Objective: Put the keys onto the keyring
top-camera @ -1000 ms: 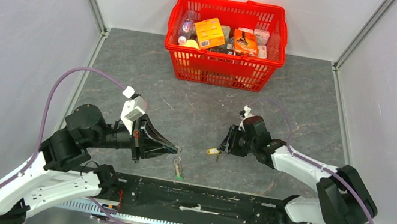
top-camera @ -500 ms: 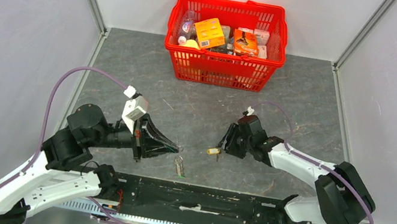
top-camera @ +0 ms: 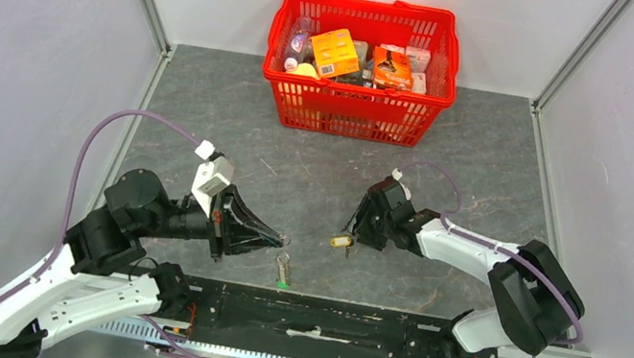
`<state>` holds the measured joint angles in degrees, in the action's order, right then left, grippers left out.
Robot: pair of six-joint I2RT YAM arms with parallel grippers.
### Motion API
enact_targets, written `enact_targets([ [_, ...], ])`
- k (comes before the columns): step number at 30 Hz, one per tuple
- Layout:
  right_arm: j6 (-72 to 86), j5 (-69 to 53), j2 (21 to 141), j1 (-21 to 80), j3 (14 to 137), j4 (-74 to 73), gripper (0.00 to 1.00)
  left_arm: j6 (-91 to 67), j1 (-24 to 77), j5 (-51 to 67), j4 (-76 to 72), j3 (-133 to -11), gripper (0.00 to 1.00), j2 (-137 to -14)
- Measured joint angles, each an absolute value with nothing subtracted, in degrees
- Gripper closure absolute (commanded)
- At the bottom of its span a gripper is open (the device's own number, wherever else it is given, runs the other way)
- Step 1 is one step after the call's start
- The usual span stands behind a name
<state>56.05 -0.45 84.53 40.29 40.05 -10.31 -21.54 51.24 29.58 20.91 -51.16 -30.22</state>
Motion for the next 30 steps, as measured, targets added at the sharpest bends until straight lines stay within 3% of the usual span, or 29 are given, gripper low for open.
enact_targets([
  [16,56.69,5.10,90.65,44.18,47.05,-15.90,0.46,-21.54,51.24,30.13,20.93,-50.17,0.98,-28.64],
  [30,57.25,11.38,93.82,46.76,51.24,-21.85,0.68,-21.54,51.24,30.15,21.26,-49.98,0.98,-26.22],
])
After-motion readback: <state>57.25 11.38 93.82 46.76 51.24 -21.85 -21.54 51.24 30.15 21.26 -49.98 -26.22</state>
